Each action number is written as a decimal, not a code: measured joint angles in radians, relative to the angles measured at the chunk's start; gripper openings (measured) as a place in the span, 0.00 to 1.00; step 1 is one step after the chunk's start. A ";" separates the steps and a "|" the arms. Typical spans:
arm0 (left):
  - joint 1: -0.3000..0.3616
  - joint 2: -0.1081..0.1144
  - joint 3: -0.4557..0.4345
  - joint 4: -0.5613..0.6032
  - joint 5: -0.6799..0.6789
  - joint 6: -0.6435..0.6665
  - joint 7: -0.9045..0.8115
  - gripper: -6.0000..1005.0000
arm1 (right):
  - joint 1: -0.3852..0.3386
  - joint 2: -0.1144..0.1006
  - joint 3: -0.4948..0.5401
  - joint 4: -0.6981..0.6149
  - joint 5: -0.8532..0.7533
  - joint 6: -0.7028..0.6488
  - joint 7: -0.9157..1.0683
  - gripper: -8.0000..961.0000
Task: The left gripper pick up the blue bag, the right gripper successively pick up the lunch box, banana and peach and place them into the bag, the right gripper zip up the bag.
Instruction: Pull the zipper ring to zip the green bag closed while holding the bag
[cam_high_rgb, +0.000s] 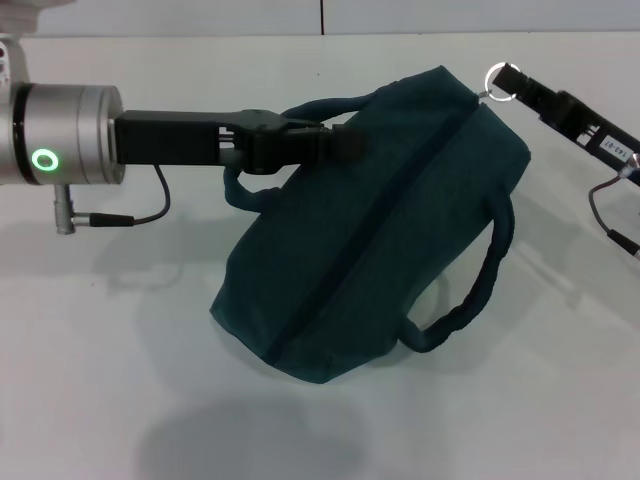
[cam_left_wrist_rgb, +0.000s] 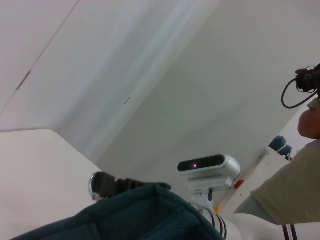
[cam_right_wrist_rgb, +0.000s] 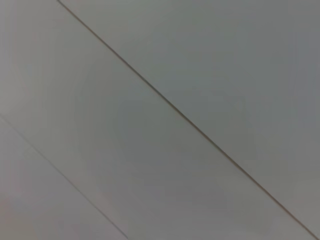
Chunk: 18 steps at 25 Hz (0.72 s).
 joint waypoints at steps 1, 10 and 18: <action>0.000 0.000 -0.001 0.001 0.000 0.000 0.001 0.05 | 0.001 0.000 -0.001 0.002 0.000 0.009 0.003 0.03; 0.001 0.002 -0.007 0.000 -0.002 -0.001 0.003 0.05 | 0.026 0.003 -0.018 0.013 -0.006 0.035 0.003 0.03; 0.001 0.004 -0.009 -0.008 -0.002 -0.041 -0.004 0.05 | 0.032 0.005 -0.030 0.013 -0.006 0.033 0.005 0.10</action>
